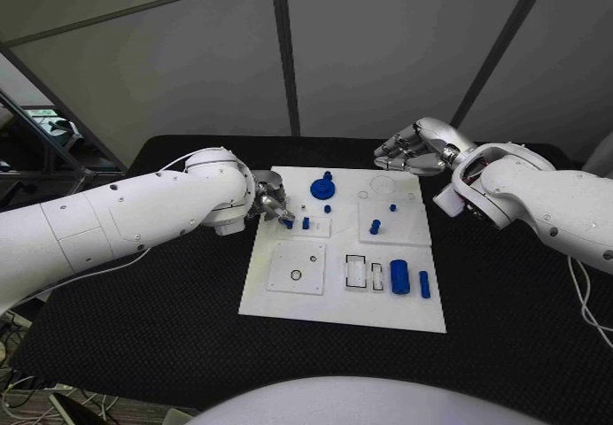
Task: Assemble the parts on the task board
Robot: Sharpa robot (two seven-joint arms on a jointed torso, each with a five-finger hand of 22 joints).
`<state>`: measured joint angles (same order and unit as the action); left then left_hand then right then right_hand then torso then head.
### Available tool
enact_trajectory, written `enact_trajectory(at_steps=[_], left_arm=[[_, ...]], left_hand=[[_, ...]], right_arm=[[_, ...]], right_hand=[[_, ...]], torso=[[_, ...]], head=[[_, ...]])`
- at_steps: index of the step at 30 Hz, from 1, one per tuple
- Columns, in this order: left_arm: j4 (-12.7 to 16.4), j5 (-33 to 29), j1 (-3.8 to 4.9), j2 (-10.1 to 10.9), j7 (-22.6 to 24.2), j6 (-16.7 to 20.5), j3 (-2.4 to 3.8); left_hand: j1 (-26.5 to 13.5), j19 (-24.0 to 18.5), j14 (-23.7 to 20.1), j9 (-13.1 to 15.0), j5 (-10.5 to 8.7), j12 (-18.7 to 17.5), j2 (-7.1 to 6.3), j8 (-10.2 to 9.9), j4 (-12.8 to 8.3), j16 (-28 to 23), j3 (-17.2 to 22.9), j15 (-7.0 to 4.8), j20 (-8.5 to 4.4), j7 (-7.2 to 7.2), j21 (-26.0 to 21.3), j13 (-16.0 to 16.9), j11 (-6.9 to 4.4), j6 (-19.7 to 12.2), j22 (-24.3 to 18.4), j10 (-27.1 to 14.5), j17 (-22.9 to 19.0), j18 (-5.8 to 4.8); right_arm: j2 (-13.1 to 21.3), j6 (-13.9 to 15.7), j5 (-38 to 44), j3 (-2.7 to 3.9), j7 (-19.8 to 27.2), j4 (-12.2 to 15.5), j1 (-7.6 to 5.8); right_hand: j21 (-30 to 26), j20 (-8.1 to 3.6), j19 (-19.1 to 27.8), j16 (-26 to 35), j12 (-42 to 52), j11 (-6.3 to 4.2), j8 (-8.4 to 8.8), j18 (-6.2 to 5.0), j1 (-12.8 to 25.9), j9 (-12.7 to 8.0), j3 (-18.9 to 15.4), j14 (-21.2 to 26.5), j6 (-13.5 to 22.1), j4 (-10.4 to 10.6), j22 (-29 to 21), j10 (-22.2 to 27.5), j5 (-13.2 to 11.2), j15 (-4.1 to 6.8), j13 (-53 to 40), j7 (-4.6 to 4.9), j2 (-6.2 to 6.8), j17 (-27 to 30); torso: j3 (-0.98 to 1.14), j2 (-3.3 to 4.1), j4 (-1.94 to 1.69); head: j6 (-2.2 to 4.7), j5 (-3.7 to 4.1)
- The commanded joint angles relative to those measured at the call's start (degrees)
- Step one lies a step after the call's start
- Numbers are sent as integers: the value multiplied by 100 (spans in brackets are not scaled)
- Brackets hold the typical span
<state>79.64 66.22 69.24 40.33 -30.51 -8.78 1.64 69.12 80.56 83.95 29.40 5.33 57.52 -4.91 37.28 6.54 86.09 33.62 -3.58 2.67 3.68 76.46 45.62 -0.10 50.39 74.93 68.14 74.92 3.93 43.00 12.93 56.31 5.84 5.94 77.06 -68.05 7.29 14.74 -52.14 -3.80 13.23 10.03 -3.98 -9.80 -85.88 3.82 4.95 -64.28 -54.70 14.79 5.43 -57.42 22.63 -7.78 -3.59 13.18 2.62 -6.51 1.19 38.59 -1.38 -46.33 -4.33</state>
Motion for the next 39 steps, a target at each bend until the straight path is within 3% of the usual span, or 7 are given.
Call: enact_trajectory(at_steps=[1,22,35,39], left_arm=[[-19,87,-9,-10,-97,-181,-13],[-9,103,-14,-13,-83,-327,-15],[-164,105,-15,-119,-67,-343,-16],[-207,103,-14,-156,-48,-337,-32]], left_hand=[[-3,25,471,5,21,16,5,25,-676,22,702,-26,-5,1,22,-3,-45,30,177,82,1075,2],[-18,26,476,11,43,40,-28,39,-705,32,744,-30,-9,-3,18,28,-50,41,178,113,1087,2],[-66,24,476,17,52,44,-45,51,-695,31,765,-31,-11,-5,11,30,-49,49,176,132,1085,3],[-356,34,476,32,29,90,-34,93,-502,30,659,-35,-15,-41,12,65,-66,103,193,205,1083,0]], right_arm=[[-4,57,12,4,66,9,-8],[-2,22,12,4,48,0,-8],[-18,7,12,4,40,-5,-8],[-16,-8,10,4,31,2,-9]], right_hand=[[-19,-11,-46,-4,34,-32,-7,-77,18,2,27,-11,9,-3,-5,20,21,41,1,-3,-43,8],[-19,-11,-46,-4,34,-32,-7,-77,18,2,27,-11,9,-3,-5,20,21,41,1,-3,-43,8],[-23,-12,-50,-4,34,-32,-6,-77,22,1,31,-12,8,1,-8,19,31,41,2,-3,-38,11],[-26,-13,-53,-4,34,-32,-6,-77,24,1,33,-13,8,3,-11,19,38,41,2,-2,-35,13]], torso=[[2,-4,0],[1,-4,-3],[10,-9,2],[10,-3,1]], head=[[-7,-3],[-23,1],[-27,0],[-32,2]])
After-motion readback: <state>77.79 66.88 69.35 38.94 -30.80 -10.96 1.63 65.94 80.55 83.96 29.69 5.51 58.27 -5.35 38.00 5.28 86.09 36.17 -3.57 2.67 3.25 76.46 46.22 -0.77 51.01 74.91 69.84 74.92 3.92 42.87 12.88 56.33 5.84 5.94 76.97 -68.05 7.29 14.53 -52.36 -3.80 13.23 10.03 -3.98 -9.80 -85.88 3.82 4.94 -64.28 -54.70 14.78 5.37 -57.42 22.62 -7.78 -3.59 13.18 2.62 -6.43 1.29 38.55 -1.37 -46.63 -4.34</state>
